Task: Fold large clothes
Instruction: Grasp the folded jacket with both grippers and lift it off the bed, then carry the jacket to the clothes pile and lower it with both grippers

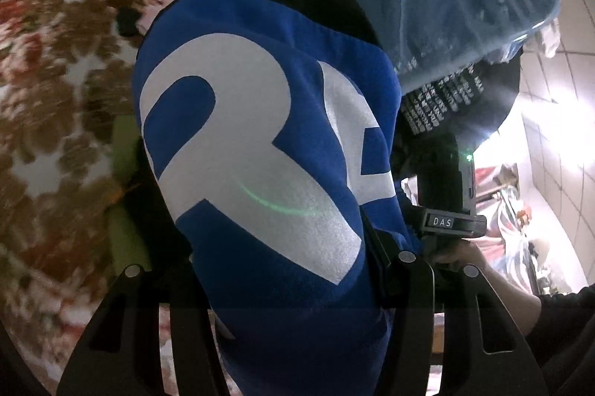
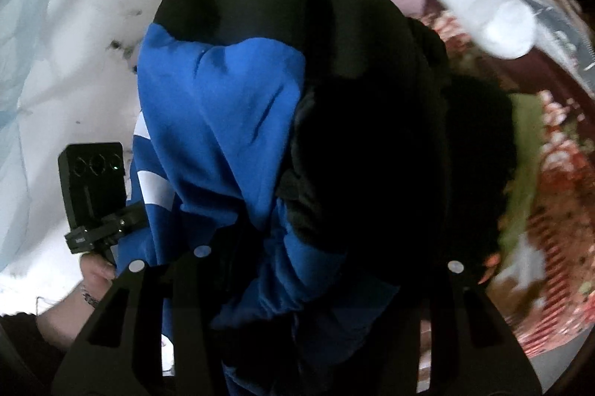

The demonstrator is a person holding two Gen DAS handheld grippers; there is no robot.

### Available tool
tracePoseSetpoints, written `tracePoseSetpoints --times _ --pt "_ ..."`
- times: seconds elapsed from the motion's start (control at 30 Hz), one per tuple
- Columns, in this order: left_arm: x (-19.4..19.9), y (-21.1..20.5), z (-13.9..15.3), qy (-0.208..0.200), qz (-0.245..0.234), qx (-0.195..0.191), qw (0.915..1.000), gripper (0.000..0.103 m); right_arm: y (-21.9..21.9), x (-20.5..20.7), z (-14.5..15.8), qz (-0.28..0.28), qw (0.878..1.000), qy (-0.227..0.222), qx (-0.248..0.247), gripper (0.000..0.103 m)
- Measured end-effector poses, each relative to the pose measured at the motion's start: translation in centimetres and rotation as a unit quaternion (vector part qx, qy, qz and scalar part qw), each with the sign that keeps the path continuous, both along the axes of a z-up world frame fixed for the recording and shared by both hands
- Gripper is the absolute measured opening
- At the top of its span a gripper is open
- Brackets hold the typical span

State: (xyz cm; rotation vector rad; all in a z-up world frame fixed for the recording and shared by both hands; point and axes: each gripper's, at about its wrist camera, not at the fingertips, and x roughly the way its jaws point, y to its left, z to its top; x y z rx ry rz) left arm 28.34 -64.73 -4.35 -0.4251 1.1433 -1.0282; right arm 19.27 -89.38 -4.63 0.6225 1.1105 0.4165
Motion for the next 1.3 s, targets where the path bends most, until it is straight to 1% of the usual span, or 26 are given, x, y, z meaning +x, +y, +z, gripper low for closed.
tracePoseSetpoints --times 0.1,0.13,0.27,0.33,0.37,0.47,0.53,0.6,0.67,0.73,0.77,0.8,0.83,0.9,1.0,1.03,1.07,1.1,1.13,1.17,1.2,1.23,1.3 --pt "1.7 -2.8 -2.0 0.008 -0.014 0.006 0.9999 0.053 -2.5 0.8 -1.8 -0.016 1.000 0.003 -0.007 0.046" --pt "2.3 -3.8 -3.0 0.011 -0.020 0.012 0.9997 0.053 -3.2 0.3 -1.8 -0.020 1.000 0.006 -0.009 0.046" --pt "3.7 -6.4 -5.9 0.016 -0.044 0.028 0.9985 0.053 -4.9 2.3 -5.8 -0.029 0.999 0.018 -0.026 0.046" --pt "4.5 -7.3 -7.0 0.019 -0.052 0.032 0.9980 0.054 -6.3 3.1 -8.2 -0.035 0.999 0.020 -0.022 0.047" --pt "4.9 -7.6 -8.0 0.023 -0.056 0.037 0.9975 0.054 -6.6 3.1 -9.4 -0.041 0.999 0.024 -0.017 0.047" --pt "5.2 -8.2 -10.1 0.029 -0.073 0.066 0.9947 0.056 -6.7 2.9 -12.5 -0.049 0.998 0.043 -0.015 0.048" --pt "5.1 -8.0 -10.5 0.027 -0.083 0.080 0.9930 0.058 -6.9 2.3 -13.8 -0.053 0.998 0.043 -0.002 0.052" --pt "4.9 -7.6 -10.7 0.027 -0.087 0.085 0.9922 0.060 -7.6 1.3 -14.8 -0.064 0.997 0.039 0.025 0.057" --pt "4.4 -7.2 -10.7 0.027 -0.090 0.091 0.9914 0.063 -8.4 0.5 -15.6 -0.070 0.996 0.036 0.036 0.062" --pt "3.9 -6.6 -10.9 0.039 -0.088 0.091 0.9912 0.071 -9.4 -1.2 -16.3 -0.076 0.995 0.032 0.052 0.068" --pt "3.7 -6.6 -11.1 0.045 -0.091 0.089 0.9909 0.072 -9.8 -2.0 -16.6 -0.081 0.995 0.036 0.056 0.068" --pt "3.5 -6.6 -10.8 0.042 -0.093 0.093 0.9904 0.078 -10.3 -1.6 -17.4 -0.081 0.994 0.038 0.054 0.070" --pt "3.2 -6.7 -10.5 0.038 -0.096 0.096 0.9900 0.079 -10.6 -2.2 -17.4 -0.083 0.995 0.043 0.043 0.073" --pt "2.7 -6.5 -9.7 0.029 -0.100 0.102 0.9893 0.079 -11.1 -3.9 -16.5 -0.093 0.994 0.048 0.032 0.074" --pt "2.1 -5.3 -7.8 0.006 -0.086 0.117 0.9893 0.080 -12.5 -5.5 -15.3 -0.115 0.992 0.054 0.024 0.078" --pt "2.1 -4.9 -7.4 -0.002 -0.081 0.125 0.9888 0.082 -12.9 -5.8 -14.7 -0.122 0.991 0.055 0.015 0.079" --pt "2.0 -4.4 -6.2 -0.022 -0.074 0.143 0.9868 0.082 -13.5 -6.1 -13.6 -0.127 0.991 0.050 0.005 0.079" --pt "1.8 -4.1 -5.5 -0.038 -0.070 0.156 0.9845 0.087 -13.6 -6.1 -12.4 -0.131 0.990 0.045 -0.005 0.079" --pt "1.5 -4.0 -4.0 -0.071 -0.064 0.182 0.9786 0.092 -13.4 -6.2 -10.7 -0.134 0.990 0.035 -0.021 0.081" --pt "1.1 -4.0 -2.8 -0.101 -0.060 0.199 0.9729 0.094 -13.4 -5.9 -8.6 -0.133 0.990 0.013 -0.044 0.084" --pt "0.6 -4.2 -1.4 -0.137 -0.056 0.219 0.9644 0.098 -13.7 -5.1 -7.6 -0.132 0.989 -0.003 -0.066 0.090" --pt "0.0 -4.6 -0.1 -0.179 -0.050 0.240 0.9528 0.098 -13.6 -4.0 -6.2 -0.129 0.987 -0.022 -0.093 0.094" --pt "-1.0 -5.7 1.5 -0.234 -0.044 0.263 0.9351 0.098 -12.2 -2.1 -3.8 -0.116 0.984 -0.052 -0.123 0.097"
